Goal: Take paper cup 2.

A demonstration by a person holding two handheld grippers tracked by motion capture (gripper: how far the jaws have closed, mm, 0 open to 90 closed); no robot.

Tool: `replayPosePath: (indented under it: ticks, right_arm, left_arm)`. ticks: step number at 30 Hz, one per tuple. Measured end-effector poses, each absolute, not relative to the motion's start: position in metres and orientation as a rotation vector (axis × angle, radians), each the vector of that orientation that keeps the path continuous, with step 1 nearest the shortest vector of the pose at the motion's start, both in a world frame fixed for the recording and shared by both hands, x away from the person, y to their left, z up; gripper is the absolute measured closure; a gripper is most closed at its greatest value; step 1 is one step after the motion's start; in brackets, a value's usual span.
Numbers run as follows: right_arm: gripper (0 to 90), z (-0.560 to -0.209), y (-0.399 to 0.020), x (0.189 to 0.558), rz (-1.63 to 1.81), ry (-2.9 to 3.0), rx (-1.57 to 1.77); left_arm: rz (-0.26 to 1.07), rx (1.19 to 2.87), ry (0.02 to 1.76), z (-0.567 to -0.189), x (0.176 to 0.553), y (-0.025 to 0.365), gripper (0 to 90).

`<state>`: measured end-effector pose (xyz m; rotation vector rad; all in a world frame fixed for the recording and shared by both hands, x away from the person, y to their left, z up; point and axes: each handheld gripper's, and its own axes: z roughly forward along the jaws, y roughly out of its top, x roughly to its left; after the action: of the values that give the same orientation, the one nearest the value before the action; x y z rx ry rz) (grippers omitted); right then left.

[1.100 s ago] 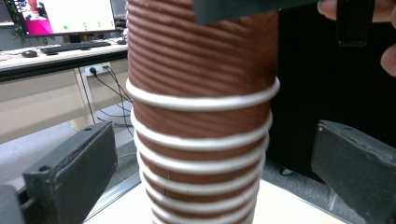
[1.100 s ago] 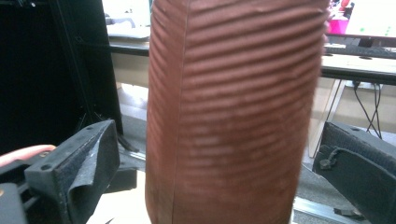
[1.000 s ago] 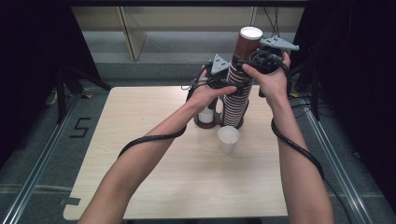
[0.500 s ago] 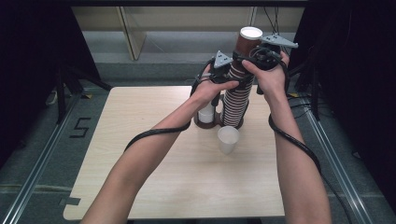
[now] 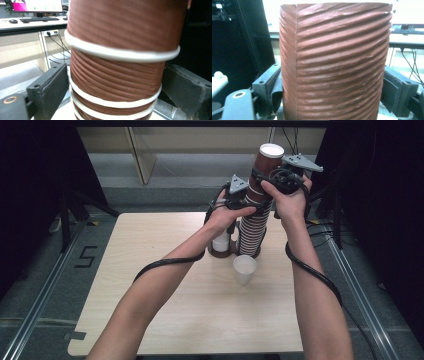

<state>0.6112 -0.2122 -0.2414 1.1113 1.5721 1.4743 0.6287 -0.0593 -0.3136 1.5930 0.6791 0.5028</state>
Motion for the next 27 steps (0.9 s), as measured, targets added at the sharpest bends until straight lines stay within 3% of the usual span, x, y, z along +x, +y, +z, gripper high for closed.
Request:
replayPosePath:
  ticks: [27]
  right_arm:
    - [19.1,-0.205,-0.231,0.583,1.683,1.281,1.071]
  left_arm:
    - [0.516,1.588,0.672,-0.311,0.626,-0.058,8.6]
